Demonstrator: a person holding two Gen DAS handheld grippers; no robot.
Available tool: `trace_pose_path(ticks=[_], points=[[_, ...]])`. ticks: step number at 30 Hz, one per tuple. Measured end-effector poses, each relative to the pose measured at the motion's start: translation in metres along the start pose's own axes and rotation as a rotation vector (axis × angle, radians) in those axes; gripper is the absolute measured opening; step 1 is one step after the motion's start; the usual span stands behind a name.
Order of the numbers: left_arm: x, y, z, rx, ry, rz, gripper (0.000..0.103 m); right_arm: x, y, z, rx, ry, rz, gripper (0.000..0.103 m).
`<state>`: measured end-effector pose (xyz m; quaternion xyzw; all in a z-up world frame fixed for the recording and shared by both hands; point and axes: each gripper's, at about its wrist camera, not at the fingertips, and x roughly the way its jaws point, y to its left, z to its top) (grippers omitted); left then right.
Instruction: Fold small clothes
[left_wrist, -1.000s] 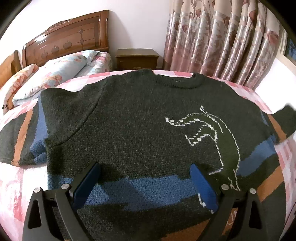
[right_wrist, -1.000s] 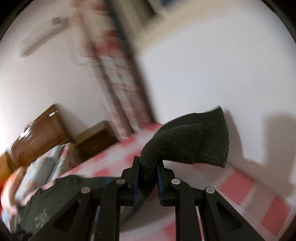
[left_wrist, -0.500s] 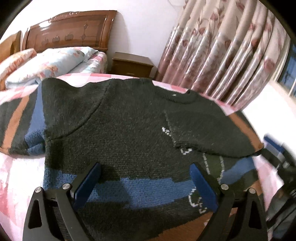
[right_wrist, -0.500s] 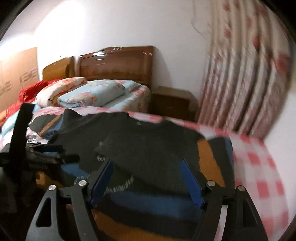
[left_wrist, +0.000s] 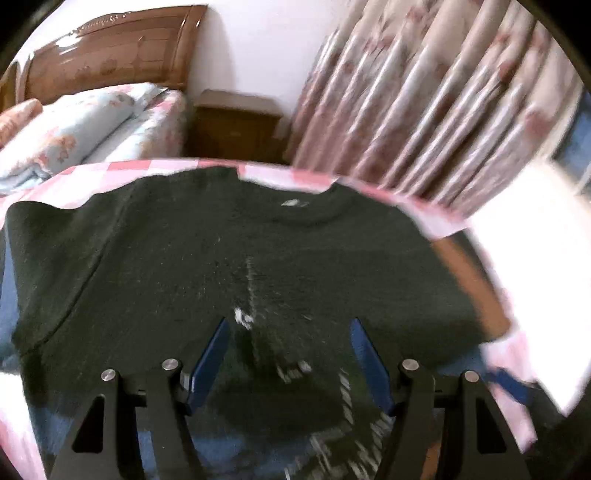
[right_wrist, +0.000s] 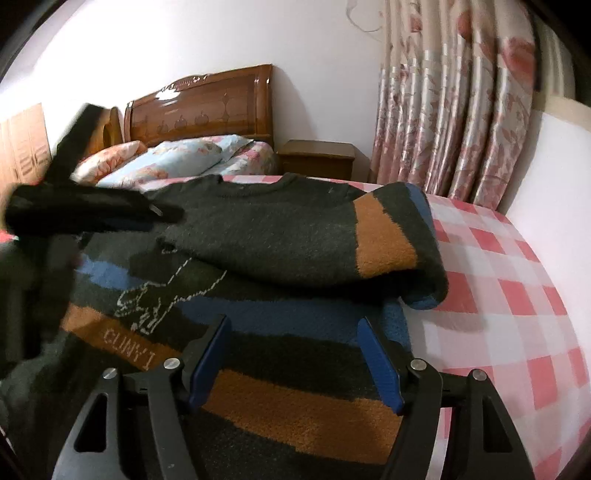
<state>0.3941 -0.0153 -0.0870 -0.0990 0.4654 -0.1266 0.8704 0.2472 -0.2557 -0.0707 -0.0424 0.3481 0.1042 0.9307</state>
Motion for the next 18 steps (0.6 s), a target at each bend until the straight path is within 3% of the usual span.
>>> trace_pose_path(ticks=[1,3,4,8,11,14,18], points=[[0.003,-0.007,0.001,0.015,-0.029,0.032,0.067,-0.001,-0.004,0.000,0.018,-0.007,0.004,0.103],[0.007,-0.021,-0.003,0.065,-0.018,0.018,0.044,-0.004,-0.012,0.000,0.067,-0.028,0.007,0.103],[0.007,-0.027,-0.007,0.101,-0.024,0.034,0.013,-0.007,-0.019,-0.001,0.105,-0.051,0.004,0.103],[-0.008,-0.041,-0.013,0.174,-0.053,0.019,0.012,-0.020,-0.049,-0.007,0.277,-0.121,-0.013,0.103],[-0.048,-0.020,-0.007,0.065,-0.136,-0.065,0.012,-0.010,-0.066,-0.007,0.375,-0.073,-0.042,0.103],[-0.090,0.023,-0.007,-0.073,-0.216,-0.113,0.012,-0.007,-0.065,-0.005,0.378,-0.064,-0.049,0.103],[-0.085,0.066,-0.021,-0.140,-0.153,-0.054,0.012,-0.004,-0.065,-0.005,0.354,-0.044,-0.046,0.103]])
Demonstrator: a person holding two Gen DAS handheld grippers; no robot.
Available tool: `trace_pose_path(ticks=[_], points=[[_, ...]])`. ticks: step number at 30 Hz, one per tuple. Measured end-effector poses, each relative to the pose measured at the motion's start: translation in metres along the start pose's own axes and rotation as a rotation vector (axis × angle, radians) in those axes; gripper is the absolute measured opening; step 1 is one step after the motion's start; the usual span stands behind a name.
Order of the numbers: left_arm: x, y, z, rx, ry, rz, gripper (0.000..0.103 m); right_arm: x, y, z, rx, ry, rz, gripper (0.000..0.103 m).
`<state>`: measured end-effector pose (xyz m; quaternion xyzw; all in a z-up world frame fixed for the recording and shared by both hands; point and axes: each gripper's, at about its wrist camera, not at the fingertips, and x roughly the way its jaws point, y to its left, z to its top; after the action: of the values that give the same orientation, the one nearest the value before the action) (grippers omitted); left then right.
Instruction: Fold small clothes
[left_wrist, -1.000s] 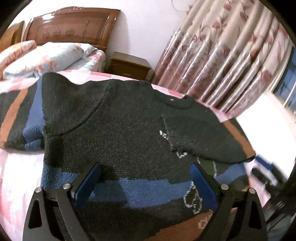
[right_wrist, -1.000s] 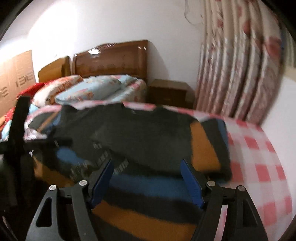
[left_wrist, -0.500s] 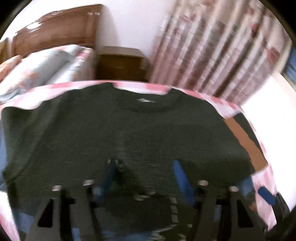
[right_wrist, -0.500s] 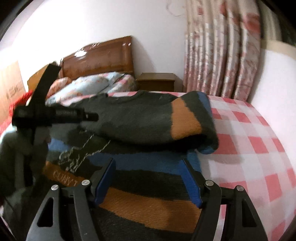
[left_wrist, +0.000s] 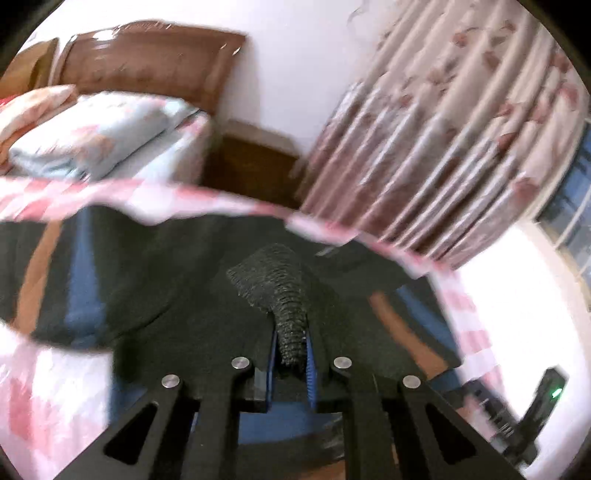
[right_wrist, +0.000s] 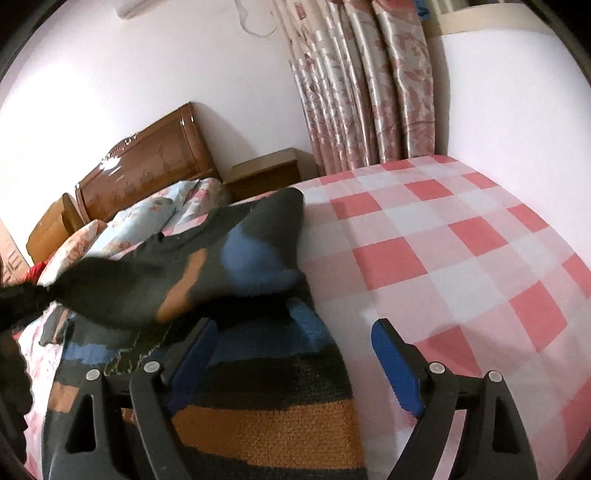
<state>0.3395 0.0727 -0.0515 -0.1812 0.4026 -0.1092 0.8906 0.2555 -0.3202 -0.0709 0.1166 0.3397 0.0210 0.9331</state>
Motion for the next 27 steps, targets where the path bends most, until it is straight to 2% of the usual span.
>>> trace_pose_path(ticks=[3,8,10,12,14,18,21,25,27], points=[[0.011,0.027,-0.021,-0.066,0.052,-0.005,0.012,0.005,-0.002,0.000,0.008,0.011,-0.005,0.103],[0.019,0.033,-0.040,-0.062,0.029,0.024,0.013,0.008,-0.003,0.000,0.015,0.024,-0.025,0.103],[0.018,0.033,-0.042,-0.064,0.025,0.002,0.014,0.009,-0.004,0.000,0.019,0.029,-0.035,0.103],[0.017,0.040,-0.044,-0.086,0.020,-0.027,0.019,0.012,-0.005,0.001,0.026,0.042,-0.056,0.103],[0.016,0.042,-0.045,-0.107,0.010,-0.050,0.024,0.018,-0.004,0.002,0.025,0.070,-0.114,0.103],[0.004,0.046,-0.046,-0.127,-0.048,-0.027,0.024,0.034,0.004,0.008,-0.021,0.128,-0.227,0.103],[0.003,0.040,-0.047,-0.093,-0.071,-0.001,0.024,0.047,0.011,0.020,-0.073,0.145,-0.295,0.103],[0.012,0.034,-0.046,-0.066,-0.031,0.065,0.024,0.065,0.009,0.029,-0.062,0.189,-0.328,0.103],[0.012,0.037,-0.046,-0.077,-0.032,0.063,0.024,0.066,0.003,0.025,-0.021,0.213,-0.300,0.103]])
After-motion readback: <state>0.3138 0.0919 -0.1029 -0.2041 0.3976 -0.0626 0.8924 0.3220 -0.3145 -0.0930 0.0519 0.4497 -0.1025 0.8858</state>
